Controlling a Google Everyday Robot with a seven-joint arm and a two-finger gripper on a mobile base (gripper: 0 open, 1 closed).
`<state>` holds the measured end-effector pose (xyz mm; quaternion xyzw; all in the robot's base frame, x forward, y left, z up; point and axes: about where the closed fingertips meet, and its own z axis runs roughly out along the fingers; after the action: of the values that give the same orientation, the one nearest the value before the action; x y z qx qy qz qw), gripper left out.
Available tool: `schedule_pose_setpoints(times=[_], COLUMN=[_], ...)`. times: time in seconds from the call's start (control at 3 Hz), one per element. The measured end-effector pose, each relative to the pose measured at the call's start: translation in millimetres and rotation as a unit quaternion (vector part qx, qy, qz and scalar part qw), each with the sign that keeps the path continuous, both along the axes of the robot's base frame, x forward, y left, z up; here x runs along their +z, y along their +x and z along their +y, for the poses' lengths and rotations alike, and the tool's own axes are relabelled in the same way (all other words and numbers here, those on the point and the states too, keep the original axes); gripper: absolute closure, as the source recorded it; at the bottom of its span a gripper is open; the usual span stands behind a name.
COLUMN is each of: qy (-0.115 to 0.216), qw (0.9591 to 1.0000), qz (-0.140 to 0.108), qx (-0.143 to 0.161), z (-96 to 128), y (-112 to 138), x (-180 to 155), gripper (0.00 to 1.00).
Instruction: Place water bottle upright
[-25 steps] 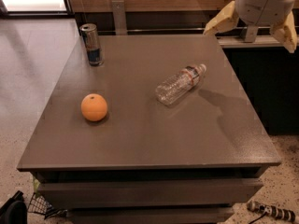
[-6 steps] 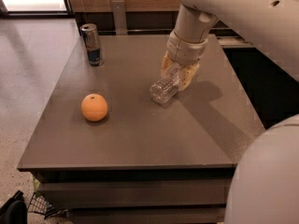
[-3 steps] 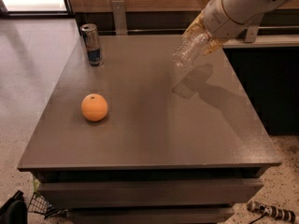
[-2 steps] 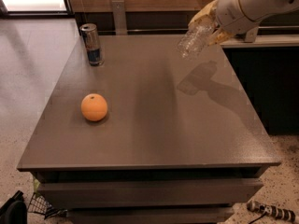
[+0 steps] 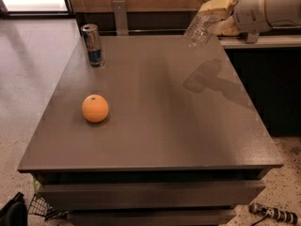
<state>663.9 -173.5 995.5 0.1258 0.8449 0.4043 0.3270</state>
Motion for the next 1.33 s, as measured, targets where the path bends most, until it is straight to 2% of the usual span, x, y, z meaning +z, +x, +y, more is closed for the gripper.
schedule_pose_setpoints(times=[0.33,0.67,1.0,1.33], qy=[0.012,-0.008,-0.032,-0.055], qw=[0.9971,0.989,0.9751,0.9595], qz=[-0.054,-0.114,-0.181,-0.236], qx=[0.052,0.094,0.125,0.143], z=[-8,-12,-13,-11], y=[-3,-8,-13,-16], x=[7,11,11,10], gripper=[1.0,1.0,1.0,1.0])
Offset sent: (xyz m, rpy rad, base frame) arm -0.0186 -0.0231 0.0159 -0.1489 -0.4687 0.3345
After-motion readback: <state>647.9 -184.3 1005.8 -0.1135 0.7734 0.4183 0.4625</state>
